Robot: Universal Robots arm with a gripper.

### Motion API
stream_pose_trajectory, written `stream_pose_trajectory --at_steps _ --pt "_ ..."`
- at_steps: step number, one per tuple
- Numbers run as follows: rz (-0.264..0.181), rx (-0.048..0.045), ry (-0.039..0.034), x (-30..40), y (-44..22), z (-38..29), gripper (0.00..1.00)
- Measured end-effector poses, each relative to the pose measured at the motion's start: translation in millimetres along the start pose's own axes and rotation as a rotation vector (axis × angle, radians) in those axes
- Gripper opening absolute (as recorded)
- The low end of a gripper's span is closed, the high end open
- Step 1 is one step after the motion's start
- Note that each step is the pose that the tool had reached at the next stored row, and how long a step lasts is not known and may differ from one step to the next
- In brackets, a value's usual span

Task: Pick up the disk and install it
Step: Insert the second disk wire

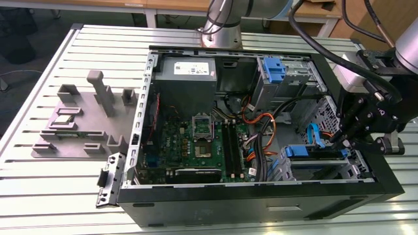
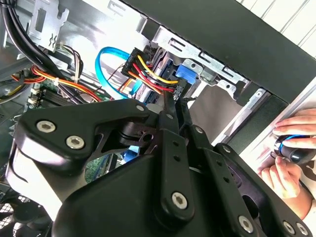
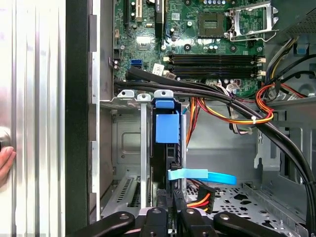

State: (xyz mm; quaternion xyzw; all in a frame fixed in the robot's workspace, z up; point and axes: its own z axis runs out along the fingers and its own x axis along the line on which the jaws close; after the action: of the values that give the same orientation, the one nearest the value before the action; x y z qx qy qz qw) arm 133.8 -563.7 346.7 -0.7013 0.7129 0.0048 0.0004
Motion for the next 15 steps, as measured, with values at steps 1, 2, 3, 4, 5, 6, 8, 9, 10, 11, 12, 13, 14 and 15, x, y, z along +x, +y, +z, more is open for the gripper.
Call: stream_pose_trajectory --at_steps 1,2,3,4,5,6,8,9,10,11,12,13,14,15 --pt "0.000 0.0000 0.0000 0.0 0.0 0.0 0.17" --pt "0.000 0.0000 -0.0001 0.0 0.0 0.1 0.17" --pt "0.000 0.0000 -0.0001 0.0 0.0 0.0 0.17" --pt "0.000 0.0001 -0.0001 0.1 0.0 0.0 0.18" --pt "0.000 0.0000 -0.0001 0.1 0.0 0.1 0.24" --pt "0.000 0.0000 -0.0001 0.1 0.0 0.1 0.24" --pt "0.000 0.0000 -0.0001 0.1 0.0 0.1 0.24" --pt "0.000 0.0000 -0.0002 0.1 -0.5 0.1 0.24" --pt "0.000 0.0000 0.0000 0.2 -1.5 0.1 0.24" --pt "0.000 0.0000 0.0000 0.1 -3.2 0.2 0.24" --pt "0.000 0.0000 0.0000 0.0 -5.1 0.3 0.24" --pt "0.000 -0.0001 0.0000 0.0 -7.0 0.3 0.24" --pt "0.000 -0.0002 -0.0001 0.0 -8.5 0.5 0.24" --pt "0.000 -0.0002 -0.0002 -0.1 -9.4 0.9 0.24"
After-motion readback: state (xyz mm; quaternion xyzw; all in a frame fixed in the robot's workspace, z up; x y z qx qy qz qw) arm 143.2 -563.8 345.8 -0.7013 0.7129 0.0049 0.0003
